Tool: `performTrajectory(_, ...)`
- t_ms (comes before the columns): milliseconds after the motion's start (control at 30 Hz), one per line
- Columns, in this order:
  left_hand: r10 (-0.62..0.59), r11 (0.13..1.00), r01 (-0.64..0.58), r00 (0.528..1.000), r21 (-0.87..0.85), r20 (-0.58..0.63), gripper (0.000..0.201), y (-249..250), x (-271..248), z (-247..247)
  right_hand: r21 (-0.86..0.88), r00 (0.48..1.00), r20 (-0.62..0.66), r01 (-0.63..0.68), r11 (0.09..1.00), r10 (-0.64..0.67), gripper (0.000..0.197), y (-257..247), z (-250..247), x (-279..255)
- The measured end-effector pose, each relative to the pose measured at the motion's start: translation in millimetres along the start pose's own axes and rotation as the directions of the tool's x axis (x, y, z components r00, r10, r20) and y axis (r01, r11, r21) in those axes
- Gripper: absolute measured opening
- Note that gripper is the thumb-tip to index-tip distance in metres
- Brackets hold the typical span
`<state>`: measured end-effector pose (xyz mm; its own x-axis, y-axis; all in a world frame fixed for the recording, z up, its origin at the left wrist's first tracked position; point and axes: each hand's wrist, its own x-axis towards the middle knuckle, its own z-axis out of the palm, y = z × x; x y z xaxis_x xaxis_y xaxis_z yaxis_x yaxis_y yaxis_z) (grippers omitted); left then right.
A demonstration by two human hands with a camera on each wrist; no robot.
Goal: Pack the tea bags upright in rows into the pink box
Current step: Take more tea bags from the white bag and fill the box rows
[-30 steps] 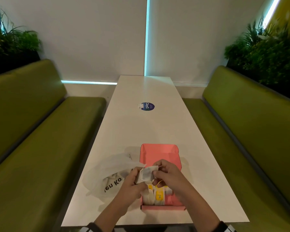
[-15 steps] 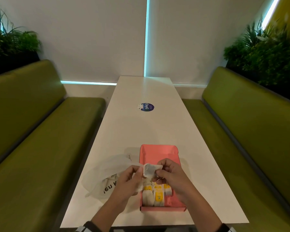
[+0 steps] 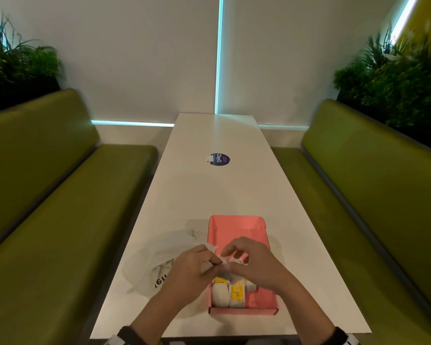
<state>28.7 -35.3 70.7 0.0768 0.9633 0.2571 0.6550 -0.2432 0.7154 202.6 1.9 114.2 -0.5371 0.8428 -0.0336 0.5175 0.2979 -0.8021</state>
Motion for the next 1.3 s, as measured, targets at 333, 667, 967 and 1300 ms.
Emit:
performTrajectory(333, -0.104, 0.984, 0.104, 0.995, -0.145, 0.008, 0.011, -3.8, -1.5, -7.4, 0.292, 0.99, -0.03, -0.12, 0.949, 0.134, 0.009, 7.4, 2.7, 0.7)
performTrajectory(667, -0.021, 0.999, 0.022, 0.998, -0.031, 0.057, 0.009, 6.5, 0.1, -9.3, -0.177, 0.998, 0.042, 0.047, 0.983, -0.04, 0.022, 0.9, -5.2, 5.0)
performTrajectory(967, -0.11, 0.969, 0.061, 0.974, -0.24, -0.199, 0.033, 1.4, 0.2, -11.9, -0.034, 1.0, -0.001, -0.031, 0.999, 0.031, 0.03, -0.4, -7.1, 2.9)
performTrajectory(1300, -0.271, 0.939, 0.213, 0.942, -0.269, -0.199, 0.015, 6.6, 1.8, -10.9, -0.118, 0.983, -0.182, -0.051, 0.992, 0.029, 0.025, 2.4, -11.8, 4.2)
